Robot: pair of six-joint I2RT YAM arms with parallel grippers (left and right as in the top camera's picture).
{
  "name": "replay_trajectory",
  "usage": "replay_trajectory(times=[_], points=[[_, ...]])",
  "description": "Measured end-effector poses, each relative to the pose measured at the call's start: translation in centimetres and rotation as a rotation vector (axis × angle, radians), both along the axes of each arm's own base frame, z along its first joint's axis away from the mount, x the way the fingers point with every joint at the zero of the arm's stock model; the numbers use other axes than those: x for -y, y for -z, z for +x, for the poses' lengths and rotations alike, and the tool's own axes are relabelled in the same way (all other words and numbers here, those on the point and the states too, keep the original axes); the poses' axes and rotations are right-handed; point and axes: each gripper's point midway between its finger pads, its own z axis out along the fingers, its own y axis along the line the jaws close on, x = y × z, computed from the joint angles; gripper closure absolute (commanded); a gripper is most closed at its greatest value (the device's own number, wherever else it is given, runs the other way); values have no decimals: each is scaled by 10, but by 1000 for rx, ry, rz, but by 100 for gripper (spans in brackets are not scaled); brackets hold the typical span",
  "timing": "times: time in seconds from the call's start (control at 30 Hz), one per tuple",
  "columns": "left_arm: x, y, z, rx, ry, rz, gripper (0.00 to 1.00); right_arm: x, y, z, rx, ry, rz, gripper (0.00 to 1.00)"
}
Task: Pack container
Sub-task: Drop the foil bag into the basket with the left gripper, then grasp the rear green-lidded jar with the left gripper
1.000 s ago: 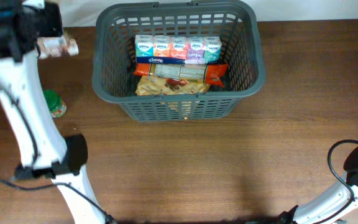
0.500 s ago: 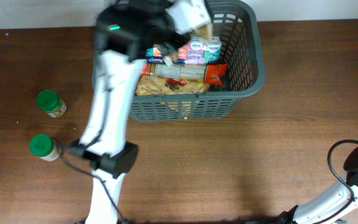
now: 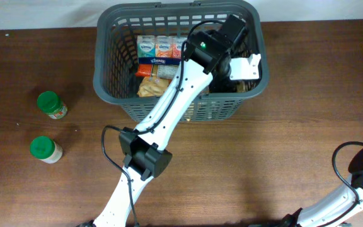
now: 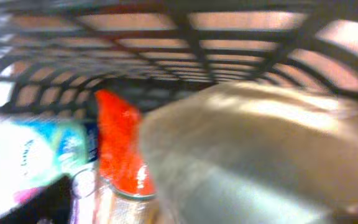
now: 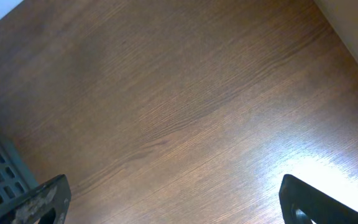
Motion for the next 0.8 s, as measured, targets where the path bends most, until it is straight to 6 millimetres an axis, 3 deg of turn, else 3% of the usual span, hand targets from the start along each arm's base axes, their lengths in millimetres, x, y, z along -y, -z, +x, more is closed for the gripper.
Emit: replay_trajectory(times=[0.07, 0.13, 0.23, 0.27, 0.3, 0.33, 0.4, 0.43, 0.47, 0.5, 0.53, 0.57, 0.63, 0.7, 0.8], points=[[-6, -5, 12, 46, -85, 9, 1, 0, 0, 0, 0, 0, 0, 1], [-25, -25, 27, 112, -195, 7, 1, 0, 0, 0, 0, -1, -1, 2], [-62, -86, 40, 218, -340, -72, 1, 0, 0, 0, 0, 0, 0, 1], [-89, -124, 42, 271, -418, -130, 1, 0, 0, 0, 0, -1, 0, 1], [-127, -170, 40, 337, -525, -204, 1, 0, 0, 0, 0, -1, -1, 1], [-159, -200, 36, 376, -615, -261, 1, 0, 0, 0, 0, -1, 0, 1], [-231, -244, 21, 424, -824, -354, 1, 0, 0, 0, 0, -1, 0, 1], [-305, -272, -1, 464, -1050, -419, 1, 0, 0, 0, 0, 0, 0, 1], [-345, -282, -15, 489, -1176, -444, 1, 0, 0, 0, 0, 0, 0, 1], [-368, -285, -27, 482, -1254, -465, 1, 0, 0, 0, 0, -1, 0, 1], [-403, -276, -47, 427, -1387, -480, 1, 0, 0, 0, 1, -1, 0, 1], [-429, -258, -52, 346, -1493, -492, 1, 0, 0, 0, 0, -1, 0, 1], [-463, -203, -32, 165, -1620, -451, 1, 0, 0, 0, 0, -1, 0, 1], [-480, -151, -20, 8, -1685, -381, 1, 0, 0, 0, 1, 0, 0, 2], [-511, -28, -11, -343, -1799, -209, 1, 0, 0, 0, 0, -1, 0, 1]])
